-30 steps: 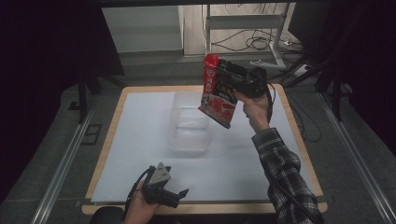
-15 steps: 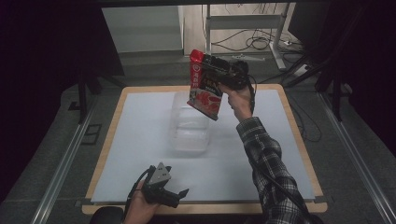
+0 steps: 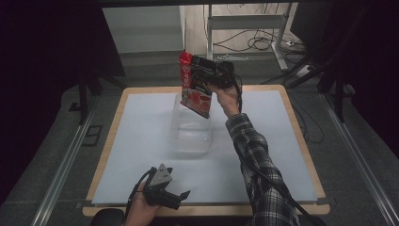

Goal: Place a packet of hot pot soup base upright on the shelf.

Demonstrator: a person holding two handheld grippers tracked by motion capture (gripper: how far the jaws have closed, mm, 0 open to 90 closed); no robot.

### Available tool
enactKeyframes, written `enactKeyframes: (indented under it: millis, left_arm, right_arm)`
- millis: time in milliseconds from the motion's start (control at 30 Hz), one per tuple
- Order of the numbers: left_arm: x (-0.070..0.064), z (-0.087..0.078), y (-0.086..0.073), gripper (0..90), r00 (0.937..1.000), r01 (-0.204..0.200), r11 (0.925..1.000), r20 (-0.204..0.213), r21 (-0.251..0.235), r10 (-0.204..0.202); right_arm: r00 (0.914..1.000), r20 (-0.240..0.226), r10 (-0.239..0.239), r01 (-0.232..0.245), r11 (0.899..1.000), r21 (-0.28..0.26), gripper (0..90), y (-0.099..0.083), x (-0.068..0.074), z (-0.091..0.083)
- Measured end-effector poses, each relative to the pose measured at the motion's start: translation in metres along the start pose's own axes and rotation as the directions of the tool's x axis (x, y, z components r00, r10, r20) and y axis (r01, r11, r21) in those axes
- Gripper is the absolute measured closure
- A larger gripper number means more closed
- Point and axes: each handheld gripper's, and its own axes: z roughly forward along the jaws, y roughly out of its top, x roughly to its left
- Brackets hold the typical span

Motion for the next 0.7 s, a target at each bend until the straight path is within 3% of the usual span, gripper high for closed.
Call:
enactKeyframes:
  millis: [400,700]
  left_arm:
    - [0.000,0.001,0.000,0.0,1.0000,0.001,1.0000,0.001,0.005,-0.001]
    - [0.000,0.002,0.000,0.0,1.0000,0.003,1.0000,0.005,0.009,-0.003]
  right_arm:
    - [0.9993,0.001,-0.038,0.038,0.997,0.061,73.5,-0.026,0.001,0.017]
    - [0.9999,-0.006,-0.009,0.009,0.998,0.055,70.4,-0.044,-0.005,0.017]
